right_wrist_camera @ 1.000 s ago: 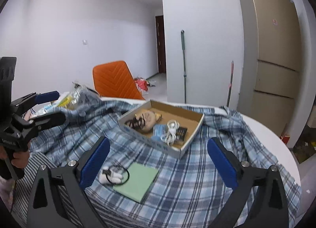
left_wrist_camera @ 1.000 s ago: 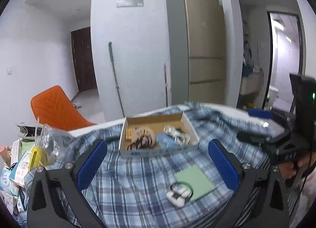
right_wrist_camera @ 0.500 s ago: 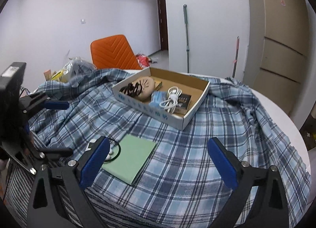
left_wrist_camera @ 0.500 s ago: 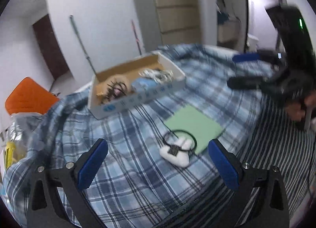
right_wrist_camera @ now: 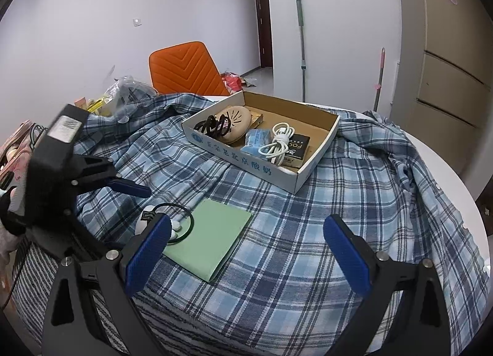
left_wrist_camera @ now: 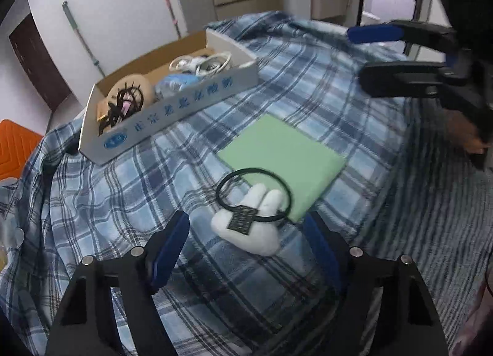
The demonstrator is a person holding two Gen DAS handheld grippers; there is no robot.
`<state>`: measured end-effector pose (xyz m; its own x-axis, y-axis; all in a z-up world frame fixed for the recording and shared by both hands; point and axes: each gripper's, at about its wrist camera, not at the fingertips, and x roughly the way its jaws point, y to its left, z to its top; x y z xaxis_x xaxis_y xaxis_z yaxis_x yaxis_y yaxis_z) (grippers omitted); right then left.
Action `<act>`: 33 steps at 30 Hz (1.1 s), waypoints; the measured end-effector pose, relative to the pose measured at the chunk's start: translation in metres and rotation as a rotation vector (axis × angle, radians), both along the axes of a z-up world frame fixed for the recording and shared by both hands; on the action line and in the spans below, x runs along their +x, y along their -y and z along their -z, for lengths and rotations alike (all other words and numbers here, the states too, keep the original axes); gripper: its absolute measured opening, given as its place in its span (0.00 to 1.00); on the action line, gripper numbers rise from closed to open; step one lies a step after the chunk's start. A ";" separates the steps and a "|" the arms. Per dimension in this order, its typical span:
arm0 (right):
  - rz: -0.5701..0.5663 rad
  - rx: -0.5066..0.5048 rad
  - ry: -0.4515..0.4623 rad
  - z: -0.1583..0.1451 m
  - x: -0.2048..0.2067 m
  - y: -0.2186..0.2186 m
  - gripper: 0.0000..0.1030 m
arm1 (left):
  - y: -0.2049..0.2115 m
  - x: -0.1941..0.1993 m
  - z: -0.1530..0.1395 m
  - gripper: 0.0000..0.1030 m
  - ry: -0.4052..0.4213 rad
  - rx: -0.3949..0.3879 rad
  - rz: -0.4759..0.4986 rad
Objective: Organize soft objects
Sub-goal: 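Lower the left tool onto the white cloth item with the black tag, then grasp the white cloth item with the left tool while the right tool grasps the green pad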
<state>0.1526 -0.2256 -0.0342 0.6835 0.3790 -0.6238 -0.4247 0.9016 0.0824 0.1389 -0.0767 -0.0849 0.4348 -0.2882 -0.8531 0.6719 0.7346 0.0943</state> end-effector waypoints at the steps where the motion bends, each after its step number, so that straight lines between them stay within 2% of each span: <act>1: -0.002 0.000 0.001 0.000 0.000 0.000 0.96 | 0.000 0.002 0.001 0.76 -0.008 -0.002 0.001; 2: -0.003 0.001 0.001 0.000 0.000 0.000 0.96 | 0.000 0.003 0.002 0.76 -0.018 -0.007 0.000; 4: -0.004 0.002 -0.002 0.001 0.000 0.001 0.96 | -0.002 0.006 0.003 0.66 -0.033 -0.012 -0.010; 6: -0.004 0.005 -0.007 0.002 0.001 0.002 0.96 | -0.002 0.008 0.002 0.60 -0.040 -0.025 -0.004; 9: 0.001 0.011 -0.018 0.003 0.003 0.003 0.96 | -0.002 0.011 0.001 0.43 -0.049 -0.032 -0.004; 15: 0.005 0.006 -0.013 0.001 0.003 0.004 0.96 | -0.006 0.007 -0.008 0.41 -0.041 -0.076 -0.002; 21: 0.006 0.001 -0.020 -0.002 0.004 0.003 0.96 | -0.022 -0.012 -0.041 0.40 0.052 -0.166 -0.052; 25: 0.018 -0.007 -0.102 0.005 0.010 -0.001 0.96 | -0.035 -0.027 -0.059 0.40 0.142 -0.222 -0.146; 29: -0.013 0.014 -0.223 0.018 0.014 -0.011 0.94 | -0.044 -0.030 -0.062 0.40 0.162 -0.257 -0.235; 33: -0.069 -0.053 -0.285 0.033 0.009 -0.033 0.81 | -0.056 -0.028 -0.057 0.40 0.172 -0.290 -0.288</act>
<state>0.1615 -0.1930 -0.0670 0.4515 0.3799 -0.8074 -0.4513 0.8778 0.1606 0.1106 -0.0212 -0.0275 0.6608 -0.3516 -0.6631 0.4286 0.9020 -0.0512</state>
